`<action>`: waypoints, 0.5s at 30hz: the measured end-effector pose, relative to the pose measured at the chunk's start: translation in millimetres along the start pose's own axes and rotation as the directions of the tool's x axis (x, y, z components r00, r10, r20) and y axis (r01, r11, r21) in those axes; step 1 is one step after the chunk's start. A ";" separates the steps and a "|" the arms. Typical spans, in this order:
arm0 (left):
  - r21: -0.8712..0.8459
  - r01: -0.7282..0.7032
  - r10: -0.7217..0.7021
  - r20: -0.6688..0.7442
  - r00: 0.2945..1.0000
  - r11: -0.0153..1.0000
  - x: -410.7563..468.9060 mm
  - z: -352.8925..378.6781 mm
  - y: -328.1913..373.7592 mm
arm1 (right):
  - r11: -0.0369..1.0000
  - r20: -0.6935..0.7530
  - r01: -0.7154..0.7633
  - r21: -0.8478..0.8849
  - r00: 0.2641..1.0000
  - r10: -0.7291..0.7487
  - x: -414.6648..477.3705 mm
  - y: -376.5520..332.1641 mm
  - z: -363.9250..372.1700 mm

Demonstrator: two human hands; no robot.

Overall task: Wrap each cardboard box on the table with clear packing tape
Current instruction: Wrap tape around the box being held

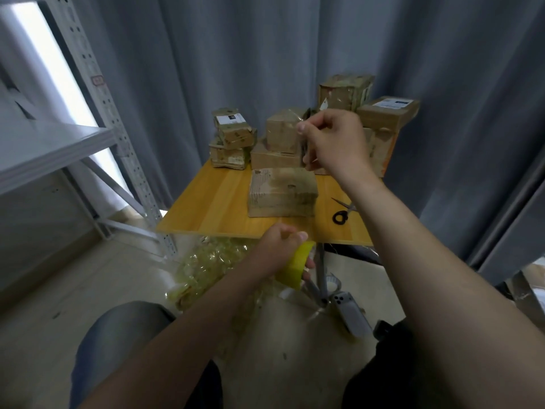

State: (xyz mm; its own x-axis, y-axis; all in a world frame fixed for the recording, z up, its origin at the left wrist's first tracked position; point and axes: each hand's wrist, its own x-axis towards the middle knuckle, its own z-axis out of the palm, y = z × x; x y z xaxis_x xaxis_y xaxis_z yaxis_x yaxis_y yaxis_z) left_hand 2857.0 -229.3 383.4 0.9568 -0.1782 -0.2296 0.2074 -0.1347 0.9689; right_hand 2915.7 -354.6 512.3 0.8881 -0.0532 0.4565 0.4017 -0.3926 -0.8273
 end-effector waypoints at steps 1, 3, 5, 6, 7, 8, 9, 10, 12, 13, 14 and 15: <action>-0.012 -0.019 0.019 0.015 1.000 1.000 -1.6 0.6 -0.6 | 1.000 -0.004 -0.003 -0.006 1.000 0.003 5.2 1.0 -1.9; -0.054 -0.065 0.068 0.048 0.997 0.996 -3.8 4.2 -1.9 | 0.999 -0.025 -0.014 -0.032 1.000 0.013 20.3 3.6 -7.7; -0.065 -0.082 0.085 0.041 0.996 0.995 -3.6 8.1 -5.7 | 0.998 -0.031 -0.016 -0.064 0.999 0.014 34.1 8.7 -9.3; -0.054 -0.077 0.078 0.012 0.997 0.996 -0.7 9.3 -8.6 | 0.997 -0.012 -0.014 -0.079 1.000 0.013 38.6 12.8 -6.3; -0.045 -0.056 0.055 -0.023 0.998 0.997 0.7 9.9 -9.0 | 0.996 0.024 -0.013 -0.090 1.000 0.015 40.7 17.7 -1.2; -0.050 -0.022 0.020 -0.056 0.998 0.998 4.3 9.4 -9.8 | 0.995 0.061 -0.013 -0.099 0.998 0.019 41.6 23.2 5.0; -0.023 0.010 -0.012 -0.081 0.997 1.000 10.4 7.5 -11.7 | 0.995 0.080 -0.014 -0.101 0.997 0.022 42.6 29.1 10.6; 0.039 0.032 -0.027 -0.116 0.993 0.999 18.3 4.5 -14.0 | 0.996 0.075 -0.018 -0.088 0.997 0.025 45.4 34.7 14.8; 0.163 0.111 -0.088 -0.141 0.986 0.980 36.9 -4.9 -23.2 | 0.998 0.010 -0.057 -0.011 0.998 0.057 57.3 43.8 17.2; 0.160 0.148 -0.129 -0.121 0.984 0.976 50.2 -9.9 -32.8 | 0.997 -0.014 -0.071 0.034 0.997 0.072 64.9 46.7 17.4; 0.160 0.171 -0.157 -0.095 0.983 0.972 52.5 -11.9 -31.0 | 0.996 -0.019 -0.070 0.058 0.997 0.072 73.0 49.4 18.4; 0.172 0.180 -0.171 -0.068 0.983 0.969 48.7 -11.0 -22.1 | 0.997 -0.012 -0.057 0.053 0.998 0.058 80.7 52.3 20.3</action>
State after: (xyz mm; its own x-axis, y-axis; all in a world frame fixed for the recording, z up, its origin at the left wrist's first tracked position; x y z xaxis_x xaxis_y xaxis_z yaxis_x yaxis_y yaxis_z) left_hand 2901.3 -224.4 351.8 0.9190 -0.0855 -0.3849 0.3384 -0.3299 0.8813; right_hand 3013.0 -360.8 499.3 0.9071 -0.0872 0.4117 0.3615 -0.3395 -0.8684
